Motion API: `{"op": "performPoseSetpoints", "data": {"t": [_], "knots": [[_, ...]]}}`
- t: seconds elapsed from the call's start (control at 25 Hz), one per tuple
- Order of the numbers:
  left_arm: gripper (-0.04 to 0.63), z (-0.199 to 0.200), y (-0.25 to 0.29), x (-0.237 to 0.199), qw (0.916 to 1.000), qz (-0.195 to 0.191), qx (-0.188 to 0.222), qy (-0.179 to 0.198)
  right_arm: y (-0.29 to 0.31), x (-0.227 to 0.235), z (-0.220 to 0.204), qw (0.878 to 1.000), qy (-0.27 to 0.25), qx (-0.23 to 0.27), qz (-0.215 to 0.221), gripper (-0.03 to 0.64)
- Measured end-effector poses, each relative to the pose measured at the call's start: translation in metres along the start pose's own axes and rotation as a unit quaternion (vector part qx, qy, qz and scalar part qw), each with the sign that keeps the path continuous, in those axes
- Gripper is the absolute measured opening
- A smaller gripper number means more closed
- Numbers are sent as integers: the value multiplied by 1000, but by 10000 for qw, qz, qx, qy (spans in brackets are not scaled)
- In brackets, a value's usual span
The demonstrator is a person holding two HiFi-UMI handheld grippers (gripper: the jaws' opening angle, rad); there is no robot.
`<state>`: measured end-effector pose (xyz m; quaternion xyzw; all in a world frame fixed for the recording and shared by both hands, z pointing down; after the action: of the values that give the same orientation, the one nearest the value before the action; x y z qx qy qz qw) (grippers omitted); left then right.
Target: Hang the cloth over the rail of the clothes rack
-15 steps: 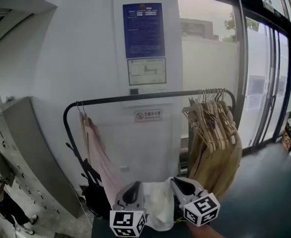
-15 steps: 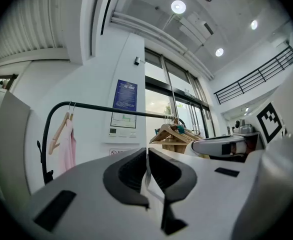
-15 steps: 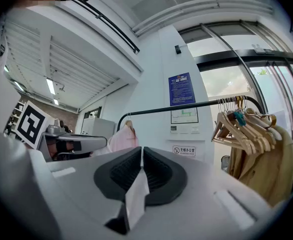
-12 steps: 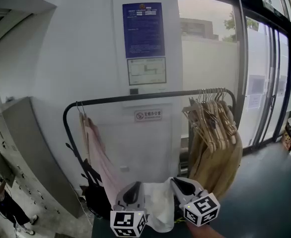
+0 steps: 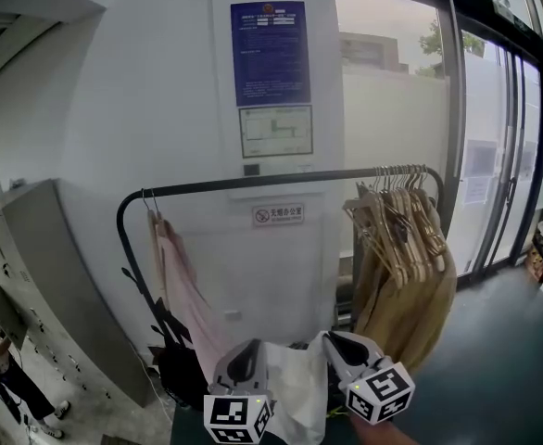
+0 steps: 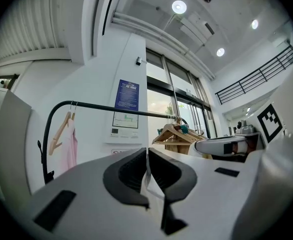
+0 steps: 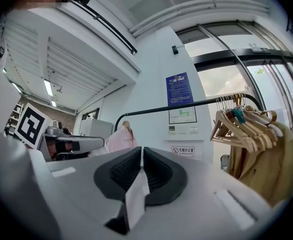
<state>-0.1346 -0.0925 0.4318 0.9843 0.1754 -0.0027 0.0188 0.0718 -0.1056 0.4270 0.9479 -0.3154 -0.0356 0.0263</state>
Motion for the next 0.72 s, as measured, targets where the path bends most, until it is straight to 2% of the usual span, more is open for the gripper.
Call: {"op": "performPoseSetpoints", "data": {"t": [0.2,0.36,0.56,0.72], "knots": [[17,11,0,-23,9999,131,47,22,-2,15,7,9996,-82,-81,-245,17],[17,35,-2,-45,9997,188,152,31,-5,33,26,9987,-101,-132,-472,17],[17,97,7,-63,9988,39,481,16,9,50,80,9986,-18,58,-529,17],[17,161,10,-62,9960,-101,832,318,18,51,142,9976,-251,203,-619,17]]}}
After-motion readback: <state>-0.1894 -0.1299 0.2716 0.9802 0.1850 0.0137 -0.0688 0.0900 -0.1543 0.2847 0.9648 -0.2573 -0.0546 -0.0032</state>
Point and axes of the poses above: the fingertips, and each gripper's own axes: y forward along the fingers, x to its right, z out of its top, the point moved 8 cm from there along -y, backward along the fingers, and after that the axes turned 9 degrees about -x, right-handed, at the moved point
